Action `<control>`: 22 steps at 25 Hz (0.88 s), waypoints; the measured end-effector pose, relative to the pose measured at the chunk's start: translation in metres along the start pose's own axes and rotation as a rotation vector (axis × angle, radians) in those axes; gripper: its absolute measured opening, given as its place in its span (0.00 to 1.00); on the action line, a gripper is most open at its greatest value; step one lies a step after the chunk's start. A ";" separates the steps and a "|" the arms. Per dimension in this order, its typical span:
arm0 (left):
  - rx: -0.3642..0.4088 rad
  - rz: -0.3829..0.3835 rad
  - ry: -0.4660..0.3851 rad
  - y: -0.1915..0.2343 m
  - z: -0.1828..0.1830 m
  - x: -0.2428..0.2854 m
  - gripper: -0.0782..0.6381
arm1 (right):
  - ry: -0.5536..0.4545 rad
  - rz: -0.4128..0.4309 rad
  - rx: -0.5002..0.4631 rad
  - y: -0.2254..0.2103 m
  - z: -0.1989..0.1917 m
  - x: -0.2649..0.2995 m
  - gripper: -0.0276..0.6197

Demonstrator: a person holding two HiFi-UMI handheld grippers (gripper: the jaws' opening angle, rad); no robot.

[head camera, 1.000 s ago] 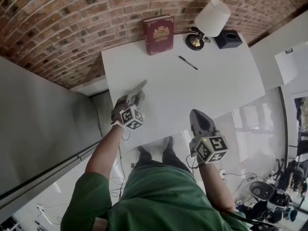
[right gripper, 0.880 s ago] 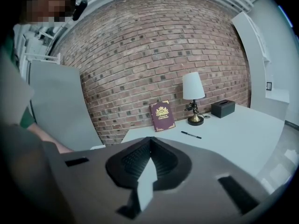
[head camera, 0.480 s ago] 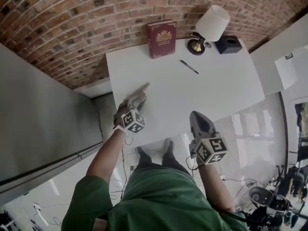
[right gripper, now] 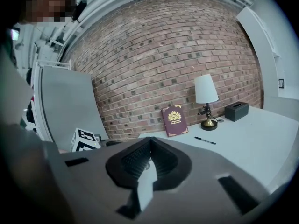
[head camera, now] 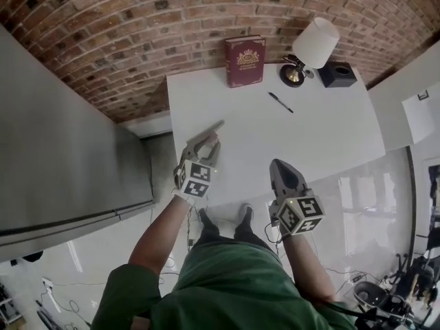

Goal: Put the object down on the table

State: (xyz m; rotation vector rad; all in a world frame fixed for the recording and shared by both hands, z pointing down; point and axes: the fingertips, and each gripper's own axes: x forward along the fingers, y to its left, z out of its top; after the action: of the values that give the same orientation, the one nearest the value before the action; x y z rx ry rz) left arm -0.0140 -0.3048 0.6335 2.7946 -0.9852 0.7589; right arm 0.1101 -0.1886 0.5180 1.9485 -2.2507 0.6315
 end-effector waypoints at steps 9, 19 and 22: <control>-0.136 0.104 -0.066 0.025 0.061 -0.052 0.22 | -0.075 0.092 -0.061 0.017 0.041 0.019 0.05; -0.143 0.214 -0.310 0.042 0.166 -0.112 0.17 | -0.230 0.149 -0.173 0.032 0.113 0.024 0.05; -0.182 0.244 -0.368 0.047 0.188 -0.134 0.16 | -0.270 0.160 -0.209 0.039 0.134 0.021 0.05</control>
State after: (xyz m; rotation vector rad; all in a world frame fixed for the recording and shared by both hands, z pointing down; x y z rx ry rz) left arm -0.0526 -0.3105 0.4016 2.7356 -1.3926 0.1546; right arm 0.0943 -0.2535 0.3937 1.8617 -2.5289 0.1416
